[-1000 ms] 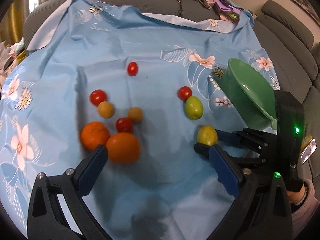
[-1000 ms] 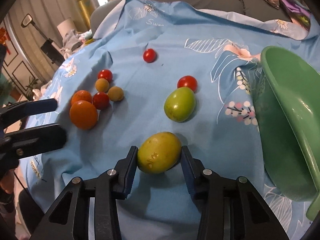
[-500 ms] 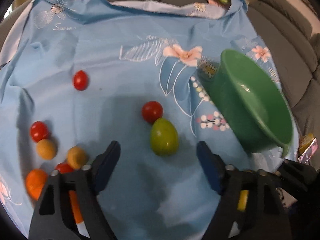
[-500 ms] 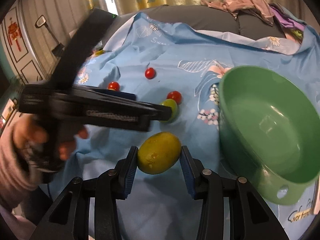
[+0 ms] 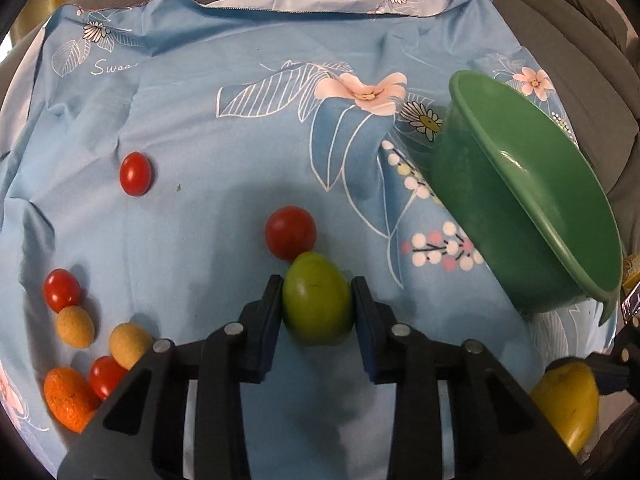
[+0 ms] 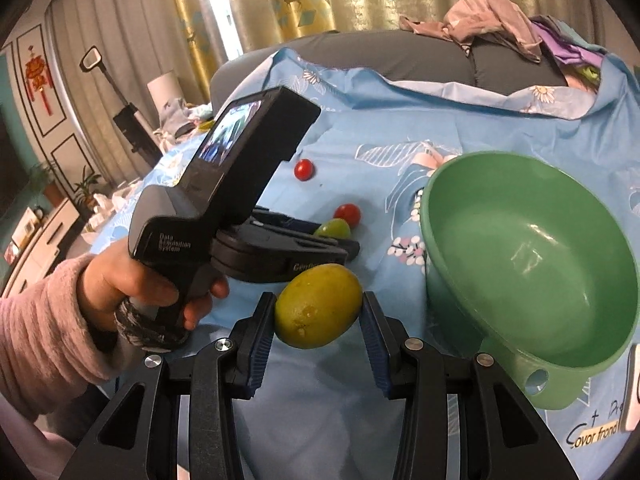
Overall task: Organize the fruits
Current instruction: 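Carry both fruits to the green bowl and open both tools to drop them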
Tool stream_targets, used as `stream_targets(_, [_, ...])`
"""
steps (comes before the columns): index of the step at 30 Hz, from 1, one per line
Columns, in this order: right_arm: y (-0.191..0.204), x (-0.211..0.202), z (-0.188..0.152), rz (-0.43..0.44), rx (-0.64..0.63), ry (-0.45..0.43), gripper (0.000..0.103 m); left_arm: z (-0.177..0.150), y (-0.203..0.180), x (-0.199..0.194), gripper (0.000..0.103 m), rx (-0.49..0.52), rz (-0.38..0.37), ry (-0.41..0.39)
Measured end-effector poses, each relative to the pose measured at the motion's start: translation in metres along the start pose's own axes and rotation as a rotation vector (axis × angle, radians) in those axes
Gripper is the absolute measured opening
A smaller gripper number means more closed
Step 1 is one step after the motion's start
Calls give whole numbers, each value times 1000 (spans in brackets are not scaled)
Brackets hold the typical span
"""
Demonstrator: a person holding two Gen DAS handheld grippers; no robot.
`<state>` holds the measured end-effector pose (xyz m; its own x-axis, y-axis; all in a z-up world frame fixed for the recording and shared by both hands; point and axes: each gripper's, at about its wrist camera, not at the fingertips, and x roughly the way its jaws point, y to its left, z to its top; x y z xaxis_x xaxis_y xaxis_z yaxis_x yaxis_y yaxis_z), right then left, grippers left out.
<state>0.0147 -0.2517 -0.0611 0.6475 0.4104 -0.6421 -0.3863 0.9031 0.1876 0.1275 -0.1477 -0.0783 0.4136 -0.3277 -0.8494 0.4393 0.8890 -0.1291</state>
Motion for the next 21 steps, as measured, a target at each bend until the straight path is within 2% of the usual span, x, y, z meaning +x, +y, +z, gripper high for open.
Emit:
stream_targets(7, [0, -16, 4, 25, 3, -60, 44, 5, -6, -43, 34, 28, -4, -100])
stream_targets(10, [-2, -27, 8, 8, -1, -95, 44, 13, -15, -62, 34, 45, -23, -149])
stream_targets(16, [-25, -48, 11, -97, 44, -161, 44, 25, -45, -77, 34, 118, -62, -196])
stream_targets(21, [-50, -55, 9, -203, 104, -169, 44, 31, -78, -70, 34, 199, -92, -196])
